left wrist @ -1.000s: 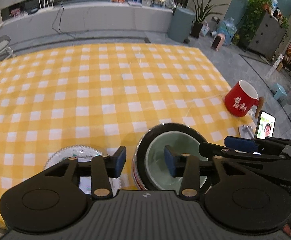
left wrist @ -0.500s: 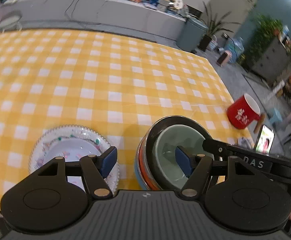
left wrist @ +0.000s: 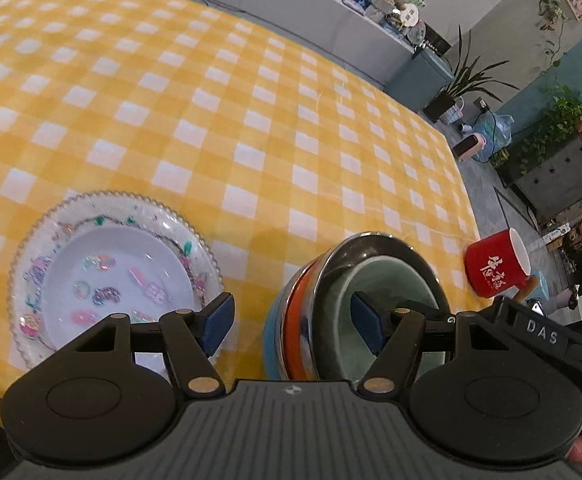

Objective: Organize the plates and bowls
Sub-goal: 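Close both grippers on the rim of the nested bowl stack, then carry the bowl stack with both grippers and lower it onto the plate stack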

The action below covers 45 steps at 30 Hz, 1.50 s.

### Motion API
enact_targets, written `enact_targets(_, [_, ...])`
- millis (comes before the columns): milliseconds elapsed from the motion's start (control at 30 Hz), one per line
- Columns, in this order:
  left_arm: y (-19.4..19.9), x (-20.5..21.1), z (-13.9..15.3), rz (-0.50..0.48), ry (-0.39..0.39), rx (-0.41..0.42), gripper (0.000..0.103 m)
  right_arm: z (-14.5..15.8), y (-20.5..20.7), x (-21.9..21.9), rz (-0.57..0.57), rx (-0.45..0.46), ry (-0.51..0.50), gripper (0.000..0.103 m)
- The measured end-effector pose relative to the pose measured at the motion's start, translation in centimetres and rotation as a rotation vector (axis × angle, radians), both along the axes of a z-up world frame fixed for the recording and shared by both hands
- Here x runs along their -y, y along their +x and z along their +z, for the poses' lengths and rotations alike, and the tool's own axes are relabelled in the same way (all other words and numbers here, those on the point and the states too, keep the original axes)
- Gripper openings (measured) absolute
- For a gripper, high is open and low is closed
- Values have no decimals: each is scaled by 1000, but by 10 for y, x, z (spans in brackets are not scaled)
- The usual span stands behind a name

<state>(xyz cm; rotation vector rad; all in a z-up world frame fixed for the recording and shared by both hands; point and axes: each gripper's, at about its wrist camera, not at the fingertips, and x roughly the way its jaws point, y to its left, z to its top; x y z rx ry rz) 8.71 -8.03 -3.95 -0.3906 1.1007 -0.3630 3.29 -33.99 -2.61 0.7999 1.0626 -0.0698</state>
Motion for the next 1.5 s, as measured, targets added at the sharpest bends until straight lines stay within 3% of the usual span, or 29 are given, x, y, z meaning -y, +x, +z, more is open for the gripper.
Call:
enact_targets(233, [0, 5, -11, -31, -15, -42, 71, -10, 3, 4, 5, -26, 46, 78])
enact_targets(467, [2, 3, -14, -34, -34, -74, 65, -19, 9, 3, 28, -59, 80, 68])
enact_targets(633, [1, 5, -16, -43, -27, -92, 50, -20, 9, 0, 28, -63, 67, 63])
enact_targets(867, [0, 13, -14, -53, 23, -83, 47, -18, 6, -1, 23, -78, 25, 46])
enact_targets(1200, [1, 14, -12, -57, 51, -78, 46, -18, 9, -6, 57, -81, 16, 44])
enact_targets(1500, [-5, 0, 12, -56, 59, -35, 47, -5, 6, -11, 86, -37, 28, 43])
